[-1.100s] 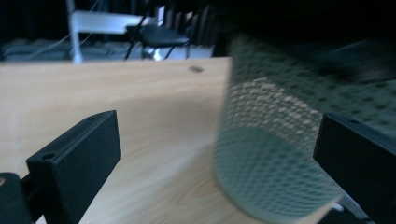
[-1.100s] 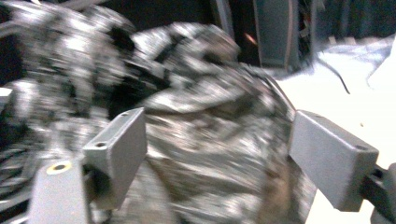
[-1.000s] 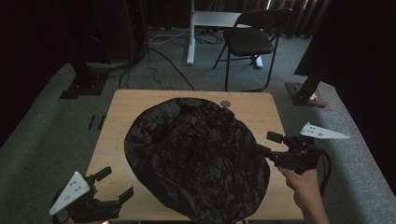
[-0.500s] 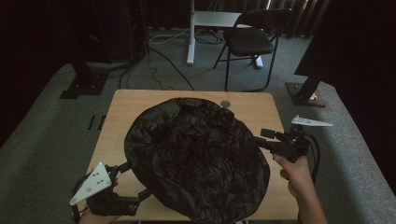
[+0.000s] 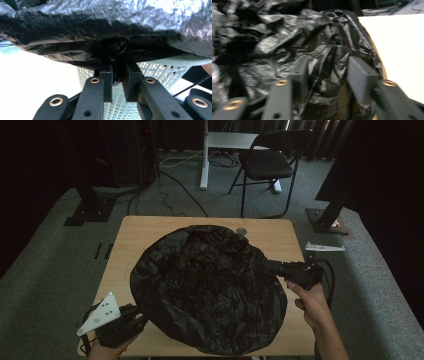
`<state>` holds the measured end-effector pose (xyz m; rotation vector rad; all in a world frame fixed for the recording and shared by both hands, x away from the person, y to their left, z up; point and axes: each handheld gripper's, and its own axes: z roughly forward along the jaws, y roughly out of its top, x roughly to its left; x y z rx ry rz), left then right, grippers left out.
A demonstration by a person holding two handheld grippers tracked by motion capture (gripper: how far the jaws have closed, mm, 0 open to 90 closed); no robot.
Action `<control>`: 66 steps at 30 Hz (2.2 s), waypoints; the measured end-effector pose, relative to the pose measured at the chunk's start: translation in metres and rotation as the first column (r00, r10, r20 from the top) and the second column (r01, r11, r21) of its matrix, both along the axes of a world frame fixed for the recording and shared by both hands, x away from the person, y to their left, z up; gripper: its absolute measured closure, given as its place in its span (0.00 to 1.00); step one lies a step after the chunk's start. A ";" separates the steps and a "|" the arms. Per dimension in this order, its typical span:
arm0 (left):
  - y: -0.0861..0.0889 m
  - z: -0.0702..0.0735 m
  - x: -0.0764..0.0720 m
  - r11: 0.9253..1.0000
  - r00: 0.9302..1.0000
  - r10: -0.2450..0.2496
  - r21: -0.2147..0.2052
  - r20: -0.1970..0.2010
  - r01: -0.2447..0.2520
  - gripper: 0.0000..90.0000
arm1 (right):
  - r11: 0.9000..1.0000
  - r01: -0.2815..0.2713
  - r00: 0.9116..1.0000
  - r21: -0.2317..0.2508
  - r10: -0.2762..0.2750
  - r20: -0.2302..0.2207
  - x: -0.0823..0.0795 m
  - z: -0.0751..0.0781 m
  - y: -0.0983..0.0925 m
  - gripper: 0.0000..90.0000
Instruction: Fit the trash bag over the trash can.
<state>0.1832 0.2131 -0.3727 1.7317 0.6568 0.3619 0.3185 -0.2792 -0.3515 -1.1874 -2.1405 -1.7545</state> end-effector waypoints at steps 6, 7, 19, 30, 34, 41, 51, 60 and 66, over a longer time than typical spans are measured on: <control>0.000 -0.001 -0.004 1.000 1.000 -0.009 0.016 0.013 0.009 0.98 | 0.999 0.044 0.997 -0.022 -0.042 0.068 -0.008 0.012 -0.002 0.96; 0.000 -0.001 -0.005 1.000 1.000 -0.011 0.016 0.015 0.011 0.98 | 0.997 0.068 0.995 -0.029 -0.065 0.079 -0.010 0.014 -0.003 0.97; 0.000 -0.017 -0.009 0.994 0.994 -0.090 0.053 -0.056 0.093 1.00 | 0.971 0.174 0.982 -0.163 -0.159 0.106 -0.014 -0.002 -0.007 1.00; -0.003 -0.058 -0.001 0.976 0.963 -0.131 0.138 -0.235 0.166 1.00 | 0.942 0.204 0.979 -0.268 -0.197 0.052 -0.005 -0.041 -0.003 1.00; 0.001 -0.072 0.007 0.977 0.951 -0.139 0.118 -0.277 0.177 1.00 | 0.939 0.196 0.980 -0.283 -0.201 0.012 0.001 -0.060 0.000 1.00; 0.007 -0.080 0.012 0.981 0.936 -0.148 0.073 -0.318 0.180 1.00 | 0.947 0.161 0.984 -0.278 -0.176 -0.030 0.007 -0.076 0.011 1.00; 0.007 -0.090 0.023 0.983 0.928 -0.111 0.097 -0.355 0.154 1.00 | 0.940 0.148 0.985 -0.308 -0.168 -0.038 0.008 -0.081 0.018 1.00; 0.015 -0.094 0.026 0.987 0.917 -0.130 0.038 -0.378 0.155 1.00 | 0.944 0.125 0.988 -0.306 -0.148 -0.054 0.004 -0.091 0.024 1.00; 0.018 -0.092 0.022 0.991 0.928 -0.108 0.033 -0.357 0.129 1.00 | 0.950 0.121 0.986 -0.287 -0.149 -0.077 -0.006 -0.102 0.024 1.00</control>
